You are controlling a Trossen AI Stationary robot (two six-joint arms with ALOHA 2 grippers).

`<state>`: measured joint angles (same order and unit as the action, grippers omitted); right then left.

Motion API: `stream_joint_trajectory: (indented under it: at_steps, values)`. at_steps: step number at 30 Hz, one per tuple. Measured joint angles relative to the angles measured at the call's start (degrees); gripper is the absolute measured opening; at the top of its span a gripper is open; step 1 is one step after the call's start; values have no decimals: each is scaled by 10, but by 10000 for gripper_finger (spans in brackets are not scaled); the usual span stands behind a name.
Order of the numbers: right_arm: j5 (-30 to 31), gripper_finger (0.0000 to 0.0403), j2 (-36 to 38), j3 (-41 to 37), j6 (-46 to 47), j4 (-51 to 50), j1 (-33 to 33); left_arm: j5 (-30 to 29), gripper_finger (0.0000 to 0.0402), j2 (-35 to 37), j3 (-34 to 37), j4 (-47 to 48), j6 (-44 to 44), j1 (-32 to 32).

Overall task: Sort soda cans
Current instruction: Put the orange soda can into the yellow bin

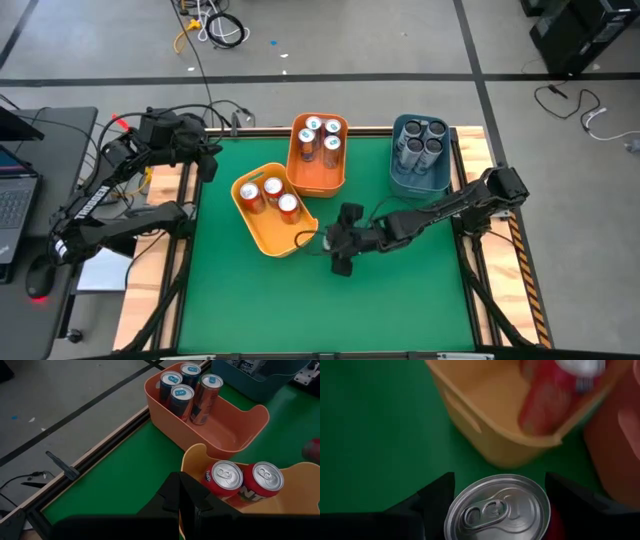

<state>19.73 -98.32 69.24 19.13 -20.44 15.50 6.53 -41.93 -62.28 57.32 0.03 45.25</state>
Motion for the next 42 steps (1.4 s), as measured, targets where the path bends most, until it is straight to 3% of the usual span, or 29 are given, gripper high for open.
stream_joint_trajectory:
  at_steps: [9, 13, 22, 28, 34, 42]
  values:
    - [21, 273, 0, -173, -6, 459, 35, 1, 0, 0, 0, -7, 0, 0]
    - [22, 273, 0, -238, 27, 585, 36, 23, 0, 0, 0, -14, 1, 0]
    - [23, 273, -4, -300, 68, 618, 37, 99, 0, 0, 6, -89, 0, -35]
    - [30, 274, -37, -302, 72, 661, 39, 118, 0, 0, 64, -193, -5, -117]
    - [28, 311, -51, -302, 78, 686, 44, 122, 0, -18, 139, -341, -22, -218]
    - [-5, 310, -28, -305, 48, 664, 45, 101, 0, -92, 157, -460, -33, -331]
